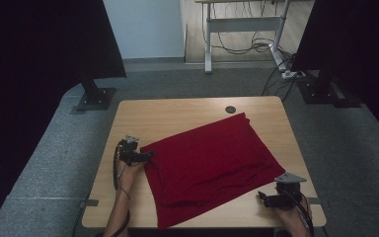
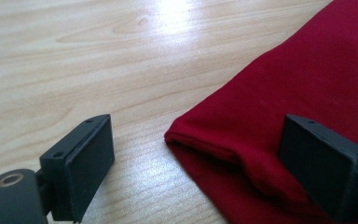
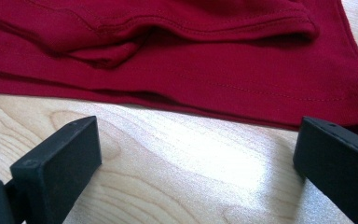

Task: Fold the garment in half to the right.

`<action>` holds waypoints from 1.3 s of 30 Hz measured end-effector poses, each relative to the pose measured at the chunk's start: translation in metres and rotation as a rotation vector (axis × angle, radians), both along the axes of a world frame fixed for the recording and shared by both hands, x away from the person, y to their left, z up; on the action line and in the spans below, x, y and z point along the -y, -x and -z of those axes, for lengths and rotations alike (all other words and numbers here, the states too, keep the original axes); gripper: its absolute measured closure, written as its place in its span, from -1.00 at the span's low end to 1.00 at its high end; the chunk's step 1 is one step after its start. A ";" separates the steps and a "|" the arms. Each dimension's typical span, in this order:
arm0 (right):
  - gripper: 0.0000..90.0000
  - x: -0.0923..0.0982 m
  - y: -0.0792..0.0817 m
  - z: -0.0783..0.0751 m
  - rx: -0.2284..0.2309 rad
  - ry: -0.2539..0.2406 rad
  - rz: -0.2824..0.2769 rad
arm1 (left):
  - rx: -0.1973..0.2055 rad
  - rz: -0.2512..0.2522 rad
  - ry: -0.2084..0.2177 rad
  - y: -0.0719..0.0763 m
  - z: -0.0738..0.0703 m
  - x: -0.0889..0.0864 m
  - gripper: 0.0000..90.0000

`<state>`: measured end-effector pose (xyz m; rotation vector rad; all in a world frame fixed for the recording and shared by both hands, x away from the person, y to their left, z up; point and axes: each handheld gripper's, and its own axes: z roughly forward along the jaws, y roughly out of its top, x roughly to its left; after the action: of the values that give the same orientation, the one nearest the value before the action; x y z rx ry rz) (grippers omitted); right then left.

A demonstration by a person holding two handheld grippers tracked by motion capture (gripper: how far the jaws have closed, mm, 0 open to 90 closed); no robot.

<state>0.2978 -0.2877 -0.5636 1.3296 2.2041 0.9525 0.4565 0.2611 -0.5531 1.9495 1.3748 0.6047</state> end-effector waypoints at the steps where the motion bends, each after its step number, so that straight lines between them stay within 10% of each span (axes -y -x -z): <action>1: -0.99 0.000 0.000 0.000 0.000 0.000 0.000 | 0.001 -0.003 -0.002 0.001 0.000 0.000 -0.75; 14: -0.98 -0.006 0.001 -0.007 0.016 -0.012 -0.022 | 0.001 -0.011 -0.002 0.004 0.000 0.000 -0.74; 39: -0.96 -0.128 -0.009 -0.032 0.046 -0.075 -0.394 | 0.000 -0.010 -0.004 0.007 0.000 0.001 -0.75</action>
<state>0.3066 -0.1593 -0.5319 0.9046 2.4658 1.1988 0.4494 0.2605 -0.5532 1.9463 1.3848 0.6127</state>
